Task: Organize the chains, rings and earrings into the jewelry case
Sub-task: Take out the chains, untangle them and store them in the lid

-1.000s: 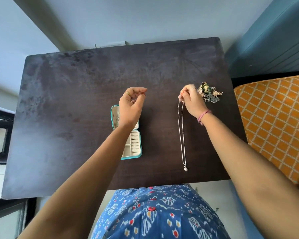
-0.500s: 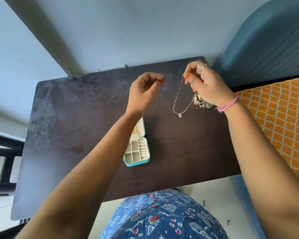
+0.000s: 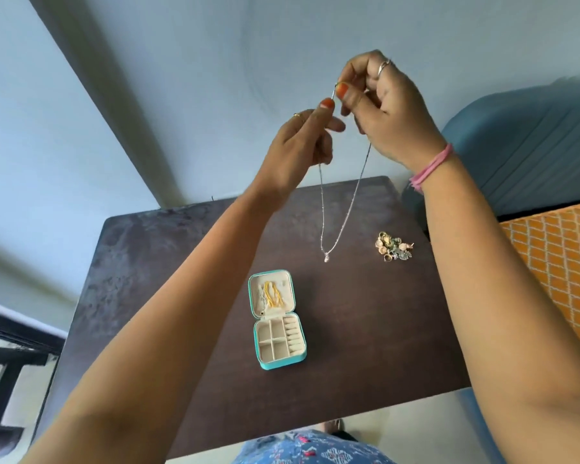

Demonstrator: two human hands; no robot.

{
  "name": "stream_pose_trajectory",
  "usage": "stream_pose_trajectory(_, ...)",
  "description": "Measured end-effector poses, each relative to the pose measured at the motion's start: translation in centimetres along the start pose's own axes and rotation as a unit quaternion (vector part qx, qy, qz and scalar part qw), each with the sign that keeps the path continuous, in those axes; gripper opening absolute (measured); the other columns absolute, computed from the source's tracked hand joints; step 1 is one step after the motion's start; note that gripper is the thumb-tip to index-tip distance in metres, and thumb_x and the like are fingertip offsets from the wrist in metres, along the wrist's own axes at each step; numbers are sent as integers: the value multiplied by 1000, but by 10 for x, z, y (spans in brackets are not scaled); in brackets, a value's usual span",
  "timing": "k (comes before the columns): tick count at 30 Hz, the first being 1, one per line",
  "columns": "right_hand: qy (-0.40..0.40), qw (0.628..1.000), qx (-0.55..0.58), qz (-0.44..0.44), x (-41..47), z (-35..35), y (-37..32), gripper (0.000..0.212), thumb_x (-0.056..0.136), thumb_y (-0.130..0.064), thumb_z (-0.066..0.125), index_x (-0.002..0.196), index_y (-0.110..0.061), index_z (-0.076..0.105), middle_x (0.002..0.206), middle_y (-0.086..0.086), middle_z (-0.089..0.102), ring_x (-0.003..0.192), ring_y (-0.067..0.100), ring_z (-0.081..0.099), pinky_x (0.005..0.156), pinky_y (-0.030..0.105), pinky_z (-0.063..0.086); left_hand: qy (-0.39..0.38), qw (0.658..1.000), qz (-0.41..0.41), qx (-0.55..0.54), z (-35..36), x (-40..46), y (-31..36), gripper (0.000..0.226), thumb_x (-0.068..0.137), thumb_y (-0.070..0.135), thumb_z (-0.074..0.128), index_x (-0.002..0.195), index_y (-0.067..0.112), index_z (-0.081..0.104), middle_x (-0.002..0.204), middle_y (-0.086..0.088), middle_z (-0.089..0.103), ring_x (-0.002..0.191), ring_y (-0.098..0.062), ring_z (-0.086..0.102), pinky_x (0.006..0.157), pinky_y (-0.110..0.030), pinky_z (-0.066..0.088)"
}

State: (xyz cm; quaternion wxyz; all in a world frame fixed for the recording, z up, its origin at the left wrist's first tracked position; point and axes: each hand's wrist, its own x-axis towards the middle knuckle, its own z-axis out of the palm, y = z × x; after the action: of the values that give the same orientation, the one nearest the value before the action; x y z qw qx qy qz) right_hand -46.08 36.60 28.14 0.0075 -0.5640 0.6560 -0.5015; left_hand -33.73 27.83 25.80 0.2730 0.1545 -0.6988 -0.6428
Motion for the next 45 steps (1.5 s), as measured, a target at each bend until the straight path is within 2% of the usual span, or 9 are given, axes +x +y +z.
stream_pose_trajectory(10,37,998,40,27,16,17,-10,5,96,-24,52,96,-19,49,80,-2,58,54,-5,52,57,13,37,25,985,-26,-167,-24,-16,27,30,99,28,48,73,14,53,57,4,36,51,-12,28,54,-24,29)
stream_pose_trajectory(15,37,998,51,23,21,28,-8,9,88,-38,59,91,-29,57,83,8,66,69,10,60,68,32,48,32,964,-9,-263,-41,-10,39,30,99,25,46,71,17,56,56,6,36,48,-10,28,52,-21,27)
stream_pose_trajectory(18,-11,997,68,37,16,37,0,12,88,-35,59,91,-24,64,65,0,58,57,8,50,59,24,42,47,946,28,-318,-56,0,48,23,99,21,44,83,15,59,60,7,49,50,-7,39,54,-19,33)
stream_pose_trajectory(24,-96,987,100,77,-13,59,21,18,98,-18,47,93,-24,63,51,-15,36,47,6,28,48,17,26,92,914,88,-385,-93,17,58,23,98,13,41,115,7,56,104,-5,71,95,-17,68,80,-25,51)
stream_pose_trajectory(30,-144,987,67,30,-20,66,-17,9,95,-27,57,98,-24,66,77,23,60,68,35,49,65,26,40,140,941,62,-303,-103,25,39,18,97,10,46,114,13,51,126,-8,64,114,-20,63,90,-29,50)
stream_pose_trajectory(33,-143,987,69,-14,-9,63,-40,14,94,-25,59,94,-14,69,75,10,66,64,21,56,61,29,43,152,960,25,-234,-104,23,26,19,97,13,49,115,15,51,133,-7,59,116,-19,62,94,-30,46)
stream_pose_trajectory(35,-122,989,75,-22,1,63,-48,17,95,-22,57,91,-10,69,69,-8,63,57,1,50,57,17,38,127,973,8,-195,-105,20,20,16,97,16,48,113,16,51,132,-8,60,111,-20,65,92,-32,43)
stream_pose_trajectory(41,-54,995,79,7,25,67,-48,22,98,-16,51,93,1,64,54,-30,55,55,-8,53,61,6,38,-17,998,-33,-53,-103,0,13,44,102,41,34,127,11,54,120,-4,67,77,-25,72,92,-40,47)
stream_pose_trajectory(45,-26,991,117,59,34,73,-49,23,98,-16,51,92,3,64,50,-26,57,49,-8,54,54,5,39,-85,992,-62,-73,-99,-15,17,56,102,47,22,122,10,59,109,-9,72,36,-9,38,89,-44,54)
